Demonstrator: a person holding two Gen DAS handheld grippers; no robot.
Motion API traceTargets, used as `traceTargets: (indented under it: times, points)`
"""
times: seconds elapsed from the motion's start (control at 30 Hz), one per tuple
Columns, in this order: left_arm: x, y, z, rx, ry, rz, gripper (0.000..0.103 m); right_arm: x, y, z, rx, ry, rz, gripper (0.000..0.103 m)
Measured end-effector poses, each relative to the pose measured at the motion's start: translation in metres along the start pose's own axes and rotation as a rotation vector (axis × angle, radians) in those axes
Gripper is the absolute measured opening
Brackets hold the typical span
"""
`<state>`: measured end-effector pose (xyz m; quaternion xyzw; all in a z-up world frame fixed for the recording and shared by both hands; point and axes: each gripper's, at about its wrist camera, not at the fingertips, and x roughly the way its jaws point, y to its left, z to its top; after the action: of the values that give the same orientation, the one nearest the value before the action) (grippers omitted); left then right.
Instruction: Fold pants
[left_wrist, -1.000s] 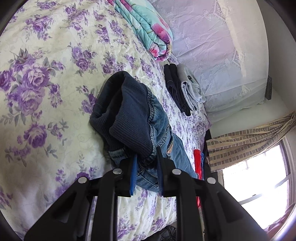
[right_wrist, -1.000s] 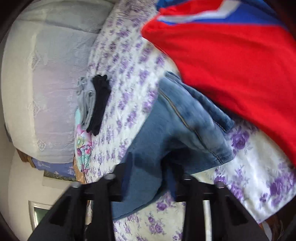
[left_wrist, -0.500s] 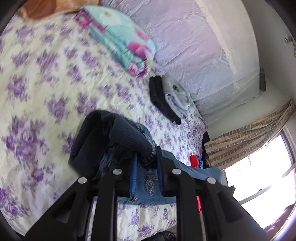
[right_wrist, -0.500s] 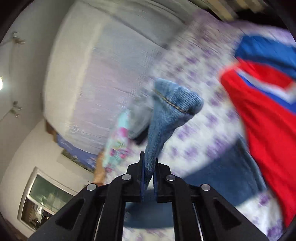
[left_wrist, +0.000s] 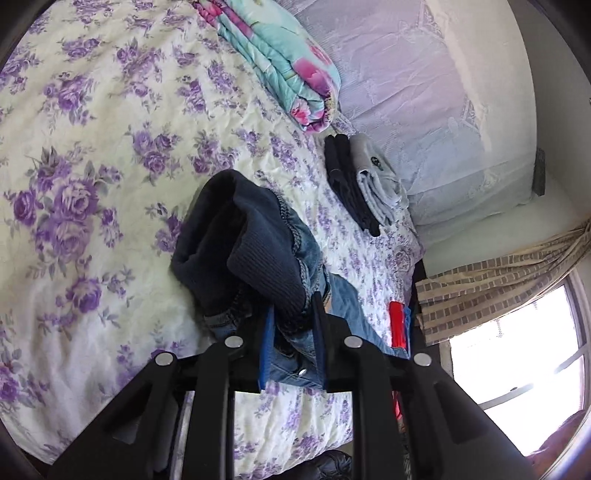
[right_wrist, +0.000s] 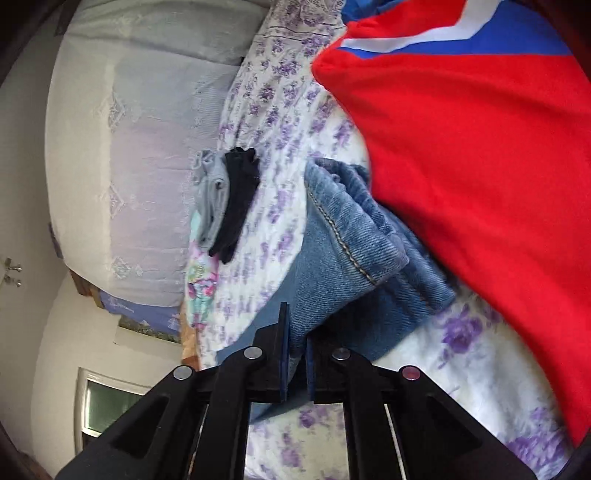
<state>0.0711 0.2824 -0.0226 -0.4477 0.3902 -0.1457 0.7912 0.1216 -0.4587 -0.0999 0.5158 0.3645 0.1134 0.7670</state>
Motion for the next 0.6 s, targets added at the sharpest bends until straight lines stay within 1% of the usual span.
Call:
traceTargets:
  times: [0.03,0.1,0.13,0.17,0.23,0.27,0.37,0.4,0.43,0.47,0.5,0.53,0.57,0.6]
  points:
    - [0.003,0.007,-0.001,-0.023,0.014,0.007,0.018,0.003,-0.013,-0.001,0.042,0.021,-0.006,0.008]
    - [0.005,0.023,-0.006,-0.063,0.034,0.003,0.018,0.003,-0.027,-0.007,0.090,0.029,0.038,0.005]
    - [0.005,0.026,-0.009,-0.072,0.033,0.002,0.020,0.001,-0.028,-0.008,0.096,0.030,0.049,0.006]
    - [0.003,0.028,-0.013,-0.075,0.027,0.007,0.023,-0.001,-0.026,-0.008,0.089,0.029,0.043,0.008]
    - [-0.007,0.025,-0.019,-0.057,-0.002,0.057,0.038,-0.001,-0.023,-0.008,0.081,0.028,0.027,0.010]
    - [-0.011,0.022,-0.023,-0.040,-0.020,0.091,0.039,-0.002,-0.022,-0.008,0.079,0.031,0.020,0.010]
    - [-0.030,0.004,-0.033,0.044,-0.086,0.196,0.039,-0.002,-0.015,-0.008,0.060,0.025,0.002,0.015]
    - [-0.034,-0.005,-0.035,0.080,-0.109,0.228,0.039,-0.003,-0.012,-0.009,0.047,0.018,-0.005,0.020]
    - [-0.036,-0.020,-0.039,0.137,-0.134,0.264,0.039,-0.005,-0.008,-0.010,0.032,0.008,-0.015,0.026]
    - [-0.036,-0.037,-0.043,0.201,-0.151,0.281,0.039,-0.008,-0.005,-0.011,0.014,-0.002,-0.027,0.030]
    - [-0.033,-0.052,-0.045,0.256,-0.157,0.276,0.039,-0.012,-0.001,-0.013,-0.009,-0.016,-0.040,0.037]
    - [-0.028,-0.067,-0.048,0.308,-0.155,0.256,0.040,-0.016,0.003,-0.016,-0.033,-0.027,-0.056,0.041]
    - [-0.018,-0.084,-0.051,0.363,-0.142,0.222,0.041,-0.020,0.008,-0.019,-0.059,-0.040,-0.068,0.042]
    - [-0.011,-0.092,-0.053,0.390,-0.128,0.203,0.047,-0.025,0.013,-0.022,-0.081,-0.055,-0.075,0.043]
